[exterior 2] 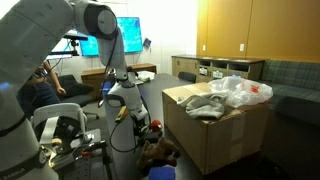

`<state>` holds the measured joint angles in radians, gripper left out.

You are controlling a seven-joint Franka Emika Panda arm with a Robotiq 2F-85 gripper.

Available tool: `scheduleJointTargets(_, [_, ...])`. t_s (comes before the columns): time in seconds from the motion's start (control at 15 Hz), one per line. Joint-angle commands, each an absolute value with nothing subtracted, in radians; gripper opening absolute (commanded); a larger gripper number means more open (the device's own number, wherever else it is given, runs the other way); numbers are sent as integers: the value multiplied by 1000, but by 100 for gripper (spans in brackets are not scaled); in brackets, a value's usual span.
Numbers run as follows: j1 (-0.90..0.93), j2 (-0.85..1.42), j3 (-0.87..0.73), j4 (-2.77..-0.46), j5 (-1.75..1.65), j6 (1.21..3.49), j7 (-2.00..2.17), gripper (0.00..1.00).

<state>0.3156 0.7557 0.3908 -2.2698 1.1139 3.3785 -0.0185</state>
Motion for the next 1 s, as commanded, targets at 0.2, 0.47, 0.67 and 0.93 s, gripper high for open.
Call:
scheduleJointTargets(0.2, [353, 764, 332, -2219, 1128, 3382, -8, 100])
scheduleJointTargets(0.47, [400, 764, 242, -2227, 1007, 3346, 131, 100])
scheduleJointTargets(0.67, [418, 769, 199, -2226, 949, 3325, 193, 100])
scheduleJointTargets(0.93, [457, 769, 143, -2230, 882, 3275, 254, 100])
